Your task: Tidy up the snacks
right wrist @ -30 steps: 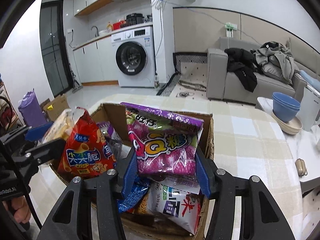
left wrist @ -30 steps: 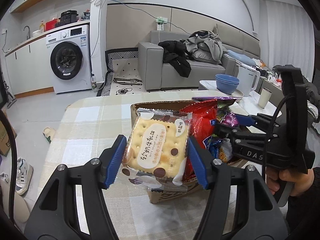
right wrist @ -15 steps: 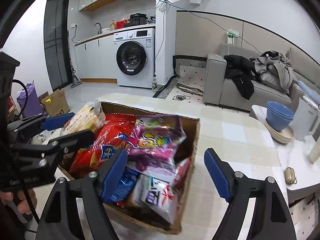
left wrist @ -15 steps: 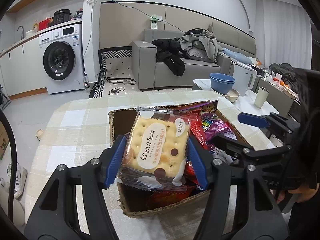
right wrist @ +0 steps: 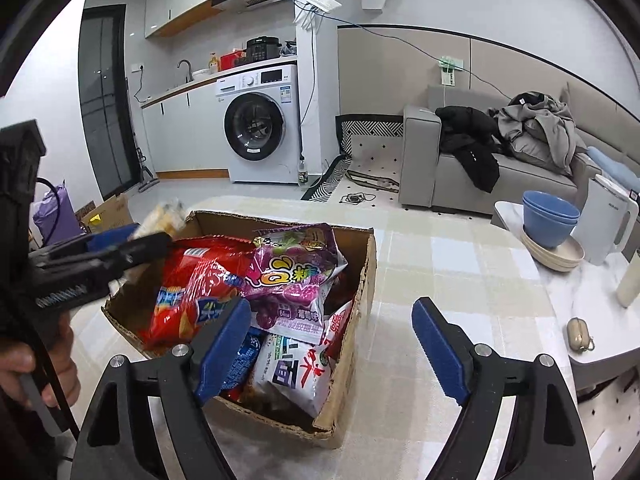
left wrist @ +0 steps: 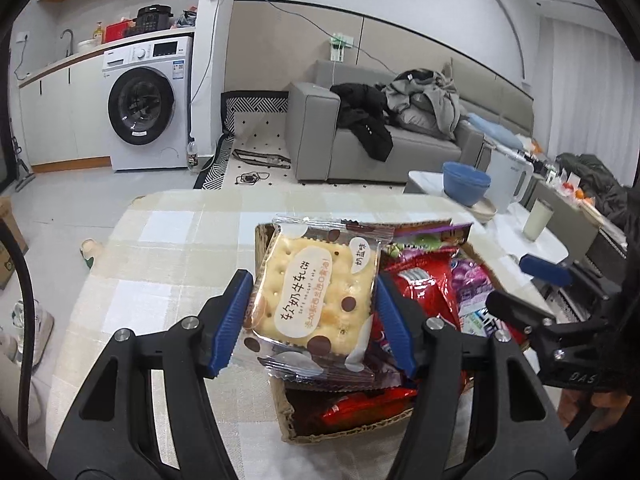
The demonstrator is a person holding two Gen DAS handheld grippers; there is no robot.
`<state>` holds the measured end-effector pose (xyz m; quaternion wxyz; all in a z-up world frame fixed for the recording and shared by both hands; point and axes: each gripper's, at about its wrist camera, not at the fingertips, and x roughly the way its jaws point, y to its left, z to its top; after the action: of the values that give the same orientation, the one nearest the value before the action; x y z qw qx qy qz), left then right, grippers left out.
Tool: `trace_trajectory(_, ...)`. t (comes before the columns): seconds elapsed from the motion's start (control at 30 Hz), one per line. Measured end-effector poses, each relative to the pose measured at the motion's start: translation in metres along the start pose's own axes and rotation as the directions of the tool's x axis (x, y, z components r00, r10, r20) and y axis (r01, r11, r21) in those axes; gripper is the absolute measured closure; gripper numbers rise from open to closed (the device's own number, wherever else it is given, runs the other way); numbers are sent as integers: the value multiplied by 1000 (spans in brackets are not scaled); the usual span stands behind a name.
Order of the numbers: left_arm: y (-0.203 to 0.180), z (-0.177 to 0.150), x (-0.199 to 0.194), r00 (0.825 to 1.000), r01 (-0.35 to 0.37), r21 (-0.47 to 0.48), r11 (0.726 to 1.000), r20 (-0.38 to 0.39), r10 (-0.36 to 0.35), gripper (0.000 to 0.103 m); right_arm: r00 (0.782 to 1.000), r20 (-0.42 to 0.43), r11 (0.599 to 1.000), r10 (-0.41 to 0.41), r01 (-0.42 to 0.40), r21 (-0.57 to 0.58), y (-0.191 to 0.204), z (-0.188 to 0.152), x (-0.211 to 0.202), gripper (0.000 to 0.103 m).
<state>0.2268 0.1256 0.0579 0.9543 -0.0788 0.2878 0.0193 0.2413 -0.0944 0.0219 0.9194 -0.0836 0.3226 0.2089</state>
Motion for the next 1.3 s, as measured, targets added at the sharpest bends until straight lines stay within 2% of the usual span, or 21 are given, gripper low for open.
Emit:
trace_trajectory(0.2, -19, -5, 10, 1000, -12, 99, 995, -26, 15, 43, 1000, -3, 1000, -1, 1, -2, 0, -3, -4, 18)
trace_trajectory(0.27, -22, -4, 8, 999, -10, 99, 995, -31, 13, 43, 1000, 0, 1000, -1, 1, 4, -2, -5, -6, 18)
trace_trajectory(0.33, -21, -4, 6, 999, 23, 82, 996, -42, -20, 43, 1000, 6, 1000, 4, -4, 11, -4, -7, -11, 18)
trace_trajectory(0.4, -20, -4, 2, 998, 37, 75, 996, -52, -33, 36, 1000, 15, 1000, 7, -8, 17, -5, -10, -16, 15)
trace_trajectory(0.47, -19, -6, -4, 999, 35, 80, 996, -43, -31, 15, 999, 31, 999, 18, -18, 28, -6, -12, -22, 13)
trace_trajectory(0.6, -21, -13, -22, 999, 25, 103, 994, -36, -22, 11, 997, 62, 998, 45, -48, 43, -4, -20, -33, 7)
trace_trajectory(0.63, -21, -15, -25, 999, 23, 103, 994, -34, -20, 3, 996, 67, 997, 53, -56, 44, -2, -22, -36, 5)
trace_trajectory(0.67, -20, -17, -31, 999, 23, 100, 995, -26, -20, 1, 996, 72, 997, 57, -60, 43, 0, -23, -38, 5)
trace_trajectory(0.83, -15, -29, -61, 999, 42, 77, 996, 8, -42, 1, 991, 108, 995, 84, -88, 41, 9, -33, -50, 1)
trace_trajectory(1.17, 0, -58, -104, 998, 2, 54, 999, 56, -5, 1, 982, 152, 991, 111, -121, 58, 21, -54, -69, 1)
trace_trajectory(1.3, 5, -68, -113, 998, 6, 34, 999, 68, -8, 1, 978, 167, 990, 122, -132, 52, 22, -63, -77, 1)
